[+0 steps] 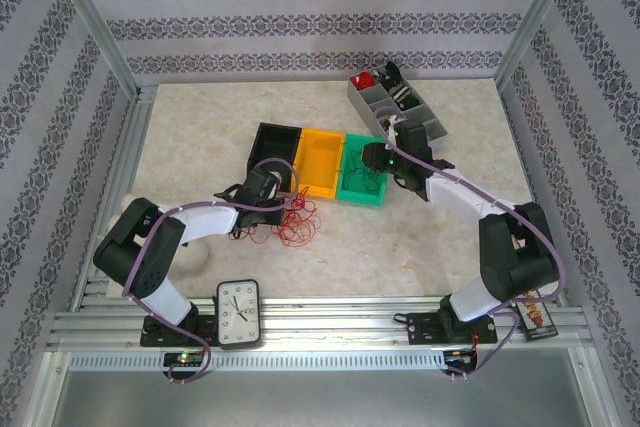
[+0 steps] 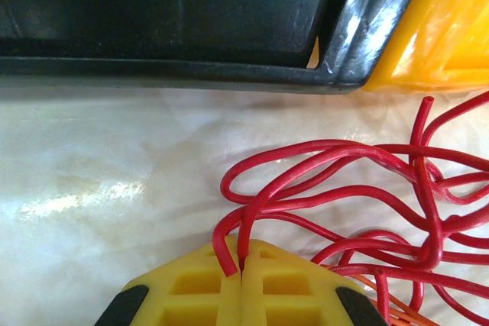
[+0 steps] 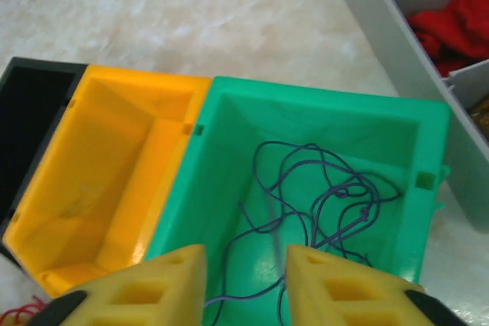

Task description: Untangle the cables

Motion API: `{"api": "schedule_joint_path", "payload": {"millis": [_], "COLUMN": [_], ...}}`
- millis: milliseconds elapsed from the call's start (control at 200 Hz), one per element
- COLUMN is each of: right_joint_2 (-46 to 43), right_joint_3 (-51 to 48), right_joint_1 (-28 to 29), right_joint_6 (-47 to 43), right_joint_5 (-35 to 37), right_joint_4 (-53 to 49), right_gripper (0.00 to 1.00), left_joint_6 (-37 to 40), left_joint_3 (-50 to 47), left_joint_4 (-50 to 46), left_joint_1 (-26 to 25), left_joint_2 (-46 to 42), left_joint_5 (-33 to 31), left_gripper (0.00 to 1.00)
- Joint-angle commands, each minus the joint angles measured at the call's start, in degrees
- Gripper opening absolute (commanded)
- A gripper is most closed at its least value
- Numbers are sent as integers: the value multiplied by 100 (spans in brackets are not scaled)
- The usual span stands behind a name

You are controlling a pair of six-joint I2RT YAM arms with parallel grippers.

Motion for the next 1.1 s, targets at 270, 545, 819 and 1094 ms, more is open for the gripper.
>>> {"api": "schedule_joint_path", "payload": {"millis": [270,545,819,1094], "right_joint_2": [-858,-811,522,1149], "right_joint_3": [14,-219,17,456], "right_joint_1": [132,1130,2101,2091], "right_joint_6": [-183,-745,-990,-1133], "right_joint_5": [778,-1081,-1762,-1583], "right_joint_4": [-38,-216,-429,-455], "right_gripper": [60,55,55,42], "left_joint_6": [165,382,379,383], "left_joint_3": [-114,-213,-177,-170], "left_joint_4": [33,260,308,278], "left_joint_1": [71,70,67,72], "left_joint_2": [14,-186,-276,-295], "left_joint_5": [21,747,921,883], "left_gripper": [0,0,0,0]}}
